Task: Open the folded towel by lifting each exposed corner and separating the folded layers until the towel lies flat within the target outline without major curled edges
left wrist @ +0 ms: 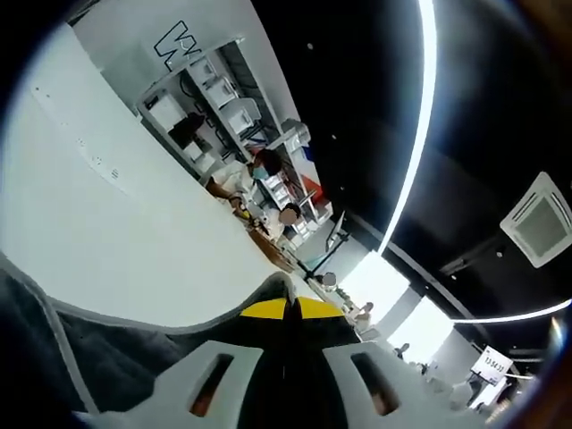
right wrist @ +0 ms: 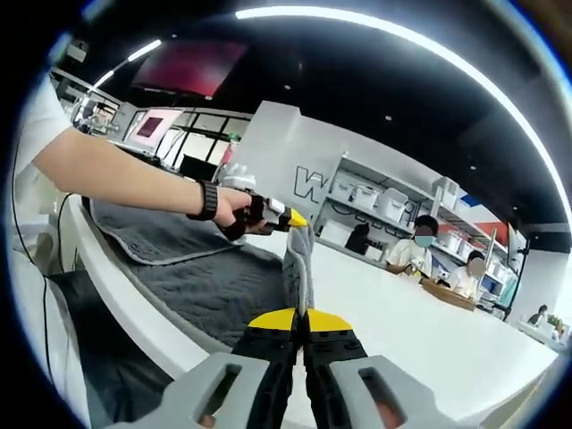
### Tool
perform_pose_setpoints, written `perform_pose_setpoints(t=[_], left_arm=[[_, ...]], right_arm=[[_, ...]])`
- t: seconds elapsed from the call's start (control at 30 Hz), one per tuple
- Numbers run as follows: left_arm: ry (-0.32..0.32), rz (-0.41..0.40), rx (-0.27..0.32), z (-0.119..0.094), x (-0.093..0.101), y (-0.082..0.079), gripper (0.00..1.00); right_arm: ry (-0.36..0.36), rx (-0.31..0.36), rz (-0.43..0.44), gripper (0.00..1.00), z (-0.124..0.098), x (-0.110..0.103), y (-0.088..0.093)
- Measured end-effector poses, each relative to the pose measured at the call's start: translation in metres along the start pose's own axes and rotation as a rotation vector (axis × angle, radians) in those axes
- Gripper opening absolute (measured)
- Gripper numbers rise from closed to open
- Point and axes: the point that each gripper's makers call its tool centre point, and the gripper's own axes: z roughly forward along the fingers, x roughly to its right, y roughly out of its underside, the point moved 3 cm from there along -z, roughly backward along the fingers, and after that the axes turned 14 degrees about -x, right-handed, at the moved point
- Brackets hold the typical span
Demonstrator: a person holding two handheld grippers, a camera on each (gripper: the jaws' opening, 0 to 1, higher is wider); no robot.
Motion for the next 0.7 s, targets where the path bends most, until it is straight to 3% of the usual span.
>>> perform_pose_setpoints(t=[0.3,0.7], left_arm=[[0.006,-0.005,0.016,0.010,0.004,-0.001,0.01],[0.004,-0.015,0.012,0.019,0.002,0.009,0.01]], right_arm=[[0.006,-0.025,-0.012,0.00,0.002,0.000,0.007],[0.014,-0.072,-0.024,0.00,0.005,-0.001,0.021]])
